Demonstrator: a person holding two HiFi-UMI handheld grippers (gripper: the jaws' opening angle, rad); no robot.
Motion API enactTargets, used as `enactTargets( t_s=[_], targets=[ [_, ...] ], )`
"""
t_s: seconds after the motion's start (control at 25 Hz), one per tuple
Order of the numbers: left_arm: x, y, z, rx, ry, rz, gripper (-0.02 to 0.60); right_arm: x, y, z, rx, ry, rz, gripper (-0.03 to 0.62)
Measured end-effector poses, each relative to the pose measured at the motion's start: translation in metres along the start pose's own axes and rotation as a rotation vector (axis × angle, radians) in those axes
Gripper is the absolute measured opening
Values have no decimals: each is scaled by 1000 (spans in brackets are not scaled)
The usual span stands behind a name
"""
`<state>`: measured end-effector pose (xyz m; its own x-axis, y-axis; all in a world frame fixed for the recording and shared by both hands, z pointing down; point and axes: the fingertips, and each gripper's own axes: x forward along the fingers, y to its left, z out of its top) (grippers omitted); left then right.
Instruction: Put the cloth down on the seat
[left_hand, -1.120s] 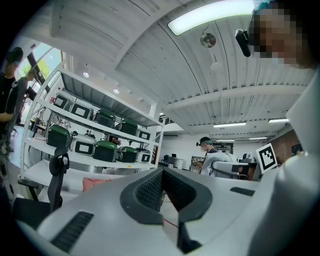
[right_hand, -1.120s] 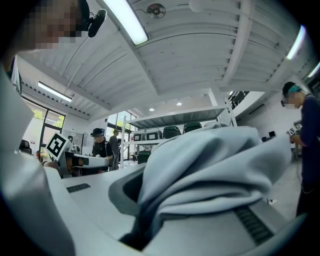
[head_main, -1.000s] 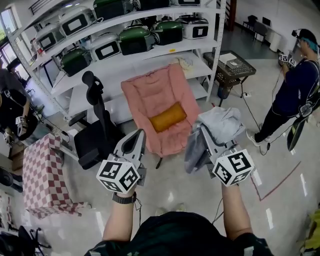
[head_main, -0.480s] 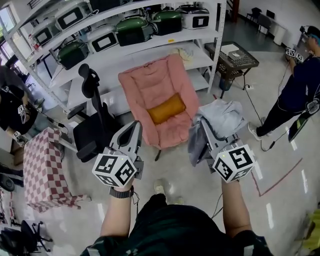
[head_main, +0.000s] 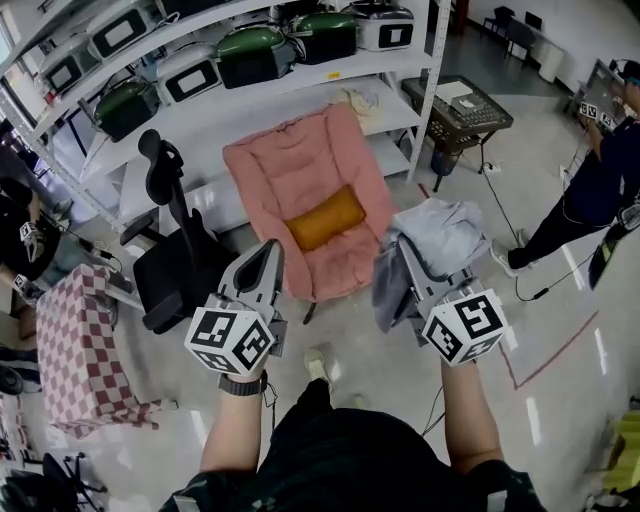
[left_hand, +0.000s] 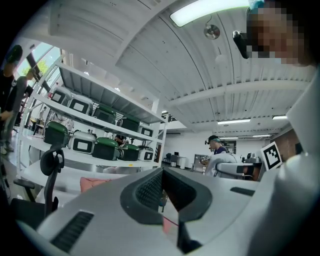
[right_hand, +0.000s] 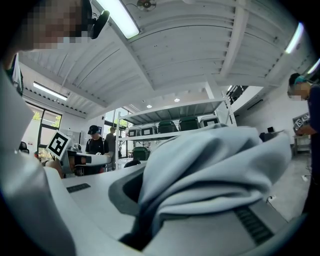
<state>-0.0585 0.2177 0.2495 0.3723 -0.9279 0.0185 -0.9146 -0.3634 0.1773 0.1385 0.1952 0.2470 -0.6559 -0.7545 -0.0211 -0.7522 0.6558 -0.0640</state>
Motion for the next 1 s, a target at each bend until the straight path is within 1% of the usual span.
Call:
enactTargets(
  t_s=[0.32,0.6,0.8,1.0],
  targets=[
    [59,67,-7,-6,18,-27,5,82,-18,-23,0,45,-31,32],
    [115,127,-10,-27,41,-71,5,161,-33,-37,5,83,-62,32],
    [145,158,-12,-34,54,-118,5,206,-37,-44,2,97,-96,32],
    [168,181,-14,-42,62,-156,5,238,-39,-51,-13,116,-122,32]
  ],
)
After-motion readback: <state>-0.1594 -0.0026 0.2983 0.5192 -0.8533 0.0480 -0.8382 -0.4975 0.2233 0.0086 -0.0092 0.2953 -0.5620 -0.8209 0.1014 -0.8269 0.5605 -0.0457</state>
